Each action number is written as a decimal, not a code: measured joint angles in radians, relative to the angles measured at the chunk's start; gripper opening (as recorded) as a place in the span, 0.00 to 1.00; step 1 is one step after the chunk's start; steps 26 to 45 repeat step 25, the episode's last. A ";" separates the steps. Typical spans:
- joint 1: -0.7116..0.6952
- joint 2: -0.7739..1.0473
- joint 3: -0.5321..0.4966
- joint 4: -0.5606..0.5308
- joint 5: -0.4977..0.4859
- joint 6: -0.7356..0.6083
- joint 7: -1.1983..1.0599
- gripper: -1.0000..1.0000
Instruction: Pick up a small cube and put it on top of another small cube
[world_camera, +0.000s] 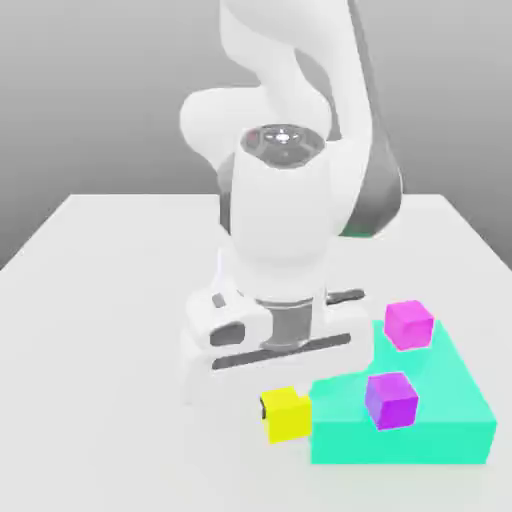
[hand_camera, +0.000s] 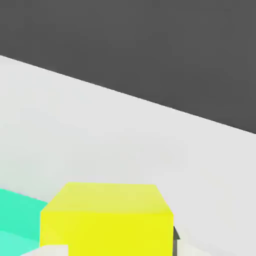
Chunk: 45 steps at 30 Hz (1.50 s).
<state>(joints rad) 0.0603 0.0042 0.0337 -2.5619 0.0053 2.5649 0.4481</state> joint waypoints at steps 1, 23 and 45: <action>0.014 -0.036 0.001 -0.023 0.003 -0.013 -0.029 0.00; 0.192 -0.373 0.012 -0.427 0.029 0.054 -0.455 1.00; 0.192 -0.373 0.011 -0.427 0.029 0.054 -0.455 1.00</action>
